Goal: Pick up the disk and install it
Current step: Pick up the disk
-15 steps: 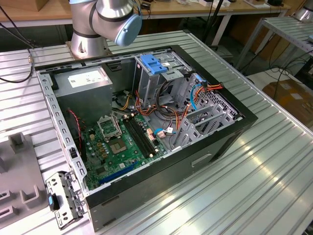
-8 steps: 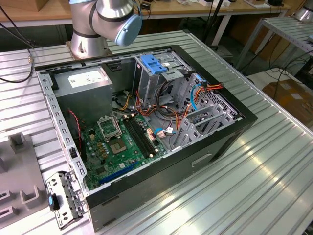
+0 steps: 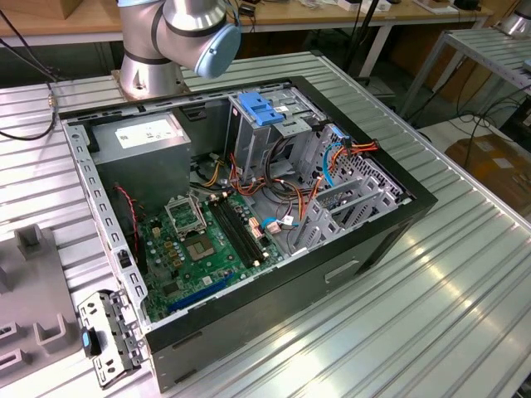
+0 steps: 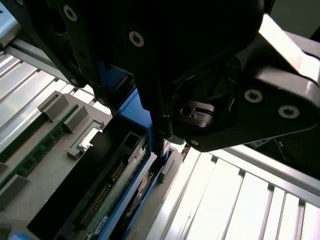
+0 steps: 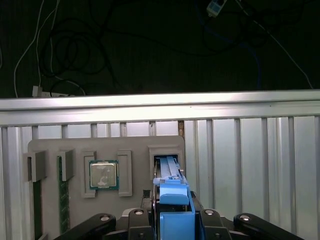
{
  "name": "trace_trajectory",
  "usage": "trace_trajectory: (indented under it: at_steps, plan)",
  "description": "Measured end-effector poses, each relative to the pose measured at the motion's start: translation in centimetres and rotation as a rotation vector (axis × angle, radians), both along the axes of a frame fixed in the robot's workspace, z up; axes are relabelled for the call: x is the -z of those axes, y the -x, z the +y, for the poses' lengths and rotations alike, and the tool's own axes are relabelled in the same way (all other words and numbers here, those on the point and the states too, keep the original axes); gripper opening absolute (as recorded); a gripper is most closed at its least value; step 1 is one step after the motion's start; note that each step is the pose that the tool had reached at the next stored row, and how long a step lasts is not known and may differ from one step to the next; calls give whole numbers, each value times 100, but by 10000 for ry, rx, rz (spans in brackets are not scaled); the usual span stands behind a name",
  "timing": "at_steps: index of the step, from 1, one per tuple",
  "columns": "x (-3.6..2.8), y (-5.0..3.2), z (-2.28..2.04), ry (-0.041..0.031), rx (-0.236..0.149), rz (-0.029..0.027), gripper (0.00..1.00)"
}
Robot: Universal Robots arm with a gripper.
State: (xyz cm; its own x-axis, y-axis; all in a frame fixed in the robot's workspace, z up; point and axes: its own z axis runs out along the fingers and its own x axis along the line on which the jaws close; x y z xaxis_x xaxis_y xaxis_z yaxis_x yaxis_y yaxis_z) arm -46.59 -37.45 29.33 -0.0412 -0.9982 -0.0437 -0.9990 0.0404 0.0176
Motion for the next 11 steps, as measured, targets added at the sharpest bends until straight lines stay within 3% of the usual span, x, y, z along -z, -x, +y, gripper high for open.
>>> trace_trajectory:
  at_steps: [3,11]
  plan:
    - [0,0,30,-1,0,0,37]
    - [0,0,49,24,0,1,37]
